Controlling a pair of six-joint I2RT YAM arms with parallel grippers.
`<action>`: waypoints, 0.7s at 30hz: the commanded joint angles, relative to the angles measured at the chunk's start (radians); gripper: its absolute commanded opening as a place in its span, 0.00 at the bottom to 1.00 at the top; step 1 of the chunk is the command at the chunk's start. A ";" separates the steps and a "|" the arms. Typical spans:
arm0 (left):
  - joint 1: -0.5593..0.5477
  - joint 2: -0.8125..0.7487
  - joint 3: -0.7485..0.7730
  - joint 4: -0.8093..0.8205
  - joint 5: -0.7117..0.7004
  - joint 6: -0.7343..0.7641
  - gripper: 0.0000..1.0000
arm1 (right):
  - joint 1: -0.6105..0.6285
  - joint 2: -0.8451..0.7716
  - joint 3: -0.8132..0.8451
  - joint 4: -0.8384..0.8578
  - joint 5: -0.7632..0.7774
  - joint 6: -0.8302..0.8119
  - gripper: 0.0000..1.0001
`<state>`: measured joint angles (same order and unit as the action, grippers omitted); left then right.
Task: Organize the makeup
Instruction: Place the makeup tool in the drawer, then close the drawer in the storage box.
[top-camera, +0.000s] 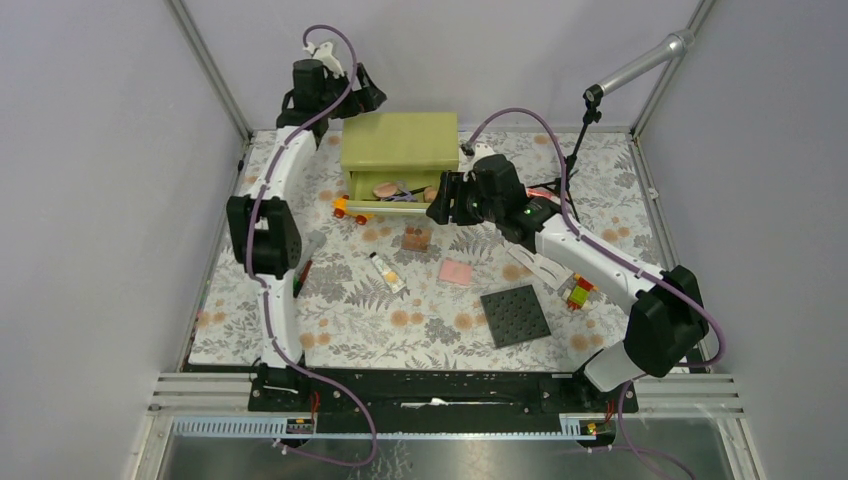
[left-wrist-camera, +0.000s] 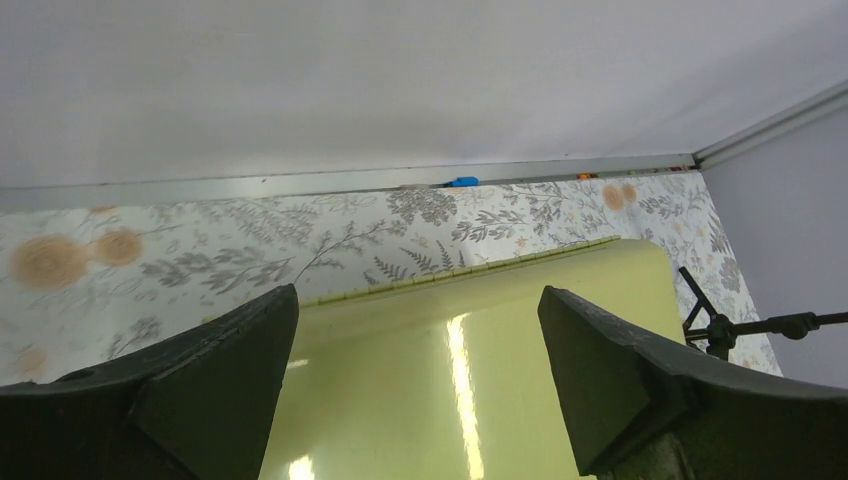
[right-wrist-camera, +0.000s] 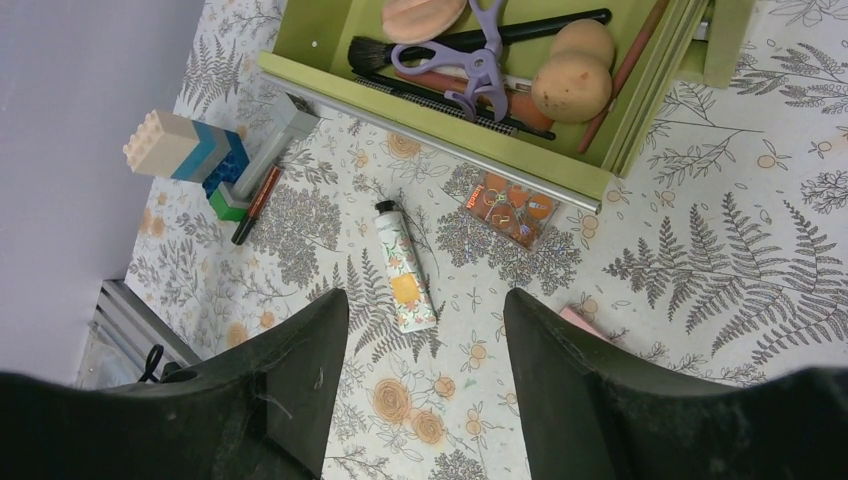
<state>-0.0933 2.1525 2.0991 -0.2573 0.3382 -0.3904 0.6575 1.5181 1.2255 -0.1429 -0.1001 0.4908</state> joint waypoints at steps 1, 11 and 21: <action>-0.011 0.043 0.061 0.238 0.095 0.004 0.99 | 0.004 -0.037 -0.015 0.044 -0.031 0.013 0.65; -0.066 0.178 0.165 0.240 0.094 0.049 0.97 | 0.006 -0.026 -0.041 0.061 -0.069 0.041 0.65; -0.112 0.205 0.110 0.241 0.106 0.044 0.96 | 0.017 0.007 -0.061 0.134 -0.143 0.069 0.64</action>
<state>-0.1909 2.3547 2.2185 -0.0582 0.4126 -0.3588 0.6579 1.5188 1.1763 -0.0879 -0.1757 0.5415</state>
